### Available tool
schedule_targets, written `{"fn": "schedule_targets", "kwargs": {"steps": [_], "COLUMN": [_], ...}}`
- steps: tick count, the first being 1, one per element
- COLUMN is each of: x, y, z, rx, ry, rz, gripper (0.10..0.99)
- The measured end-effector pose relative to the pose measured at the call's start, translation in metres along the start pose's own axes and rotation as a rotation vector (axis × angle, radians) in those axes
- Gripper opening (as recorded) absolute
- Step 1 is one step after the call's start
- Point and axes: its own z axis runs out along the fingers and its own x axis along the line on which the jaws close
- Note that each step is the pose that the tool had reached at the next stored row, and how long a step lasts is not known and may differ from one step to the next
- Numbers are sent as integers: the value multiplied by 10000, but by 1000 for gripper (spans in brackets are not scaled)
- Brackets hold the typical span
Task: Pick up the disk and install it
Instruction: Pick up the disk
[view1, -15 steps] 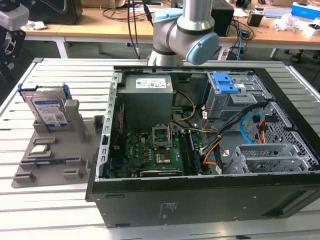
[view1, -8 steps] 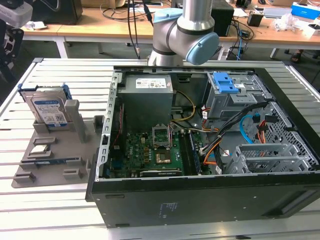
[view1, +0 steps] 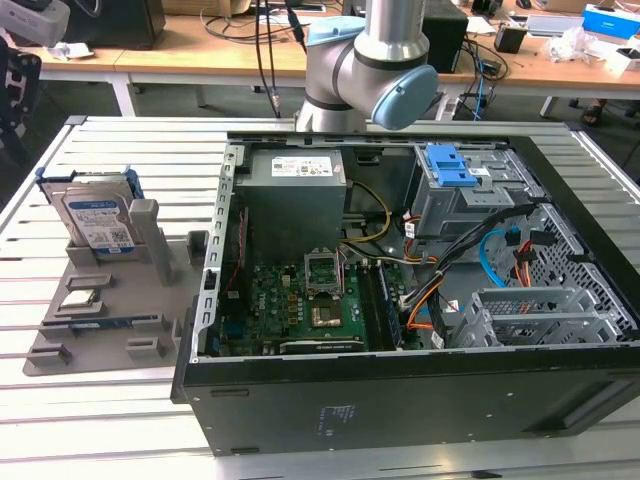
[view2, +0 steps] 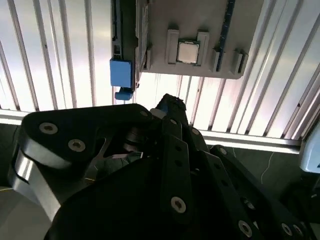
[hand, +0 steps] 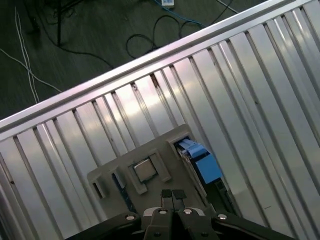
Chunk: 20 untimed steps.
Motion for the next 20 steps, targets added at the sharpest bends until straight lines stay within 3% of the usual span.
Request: {"fn": "schedule_targets", "kwargs": {"steps": [3, 13, 20], "x": [0, 0, 0], "y": [0, 0, 0], "z": [0, 0, 0], "rx": [-5, -19, -27], "ry": [24, 79, 111], "rz": [-773, -2593, -3612], "gripper": [106, 106, 106]}}
